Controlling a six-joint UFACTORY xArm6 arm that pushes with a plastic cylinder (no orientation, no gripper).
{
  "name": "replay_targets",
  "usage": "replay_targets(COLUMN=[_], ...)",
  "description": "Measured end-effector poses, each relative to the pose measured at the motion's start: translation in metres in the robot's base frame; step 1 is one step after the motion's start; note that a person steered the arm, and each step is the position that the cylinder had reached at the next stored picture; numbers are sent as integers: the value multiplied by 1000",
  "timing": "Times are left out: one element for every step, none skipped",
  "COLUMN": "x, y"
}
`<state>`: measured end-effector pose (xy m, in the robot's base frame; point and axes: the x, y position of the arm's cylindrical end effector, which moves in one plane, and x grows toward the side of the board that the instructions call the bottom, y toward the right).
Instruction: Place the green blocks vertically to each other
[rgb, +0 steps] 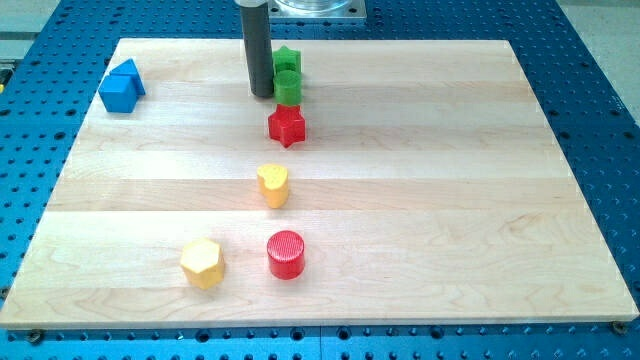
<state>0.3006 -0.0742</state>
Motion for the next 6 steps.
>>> replay_targets(x=[0, 0, -3, -26, -49, -65], y=[1, 2, 4, 0, 10, 8])
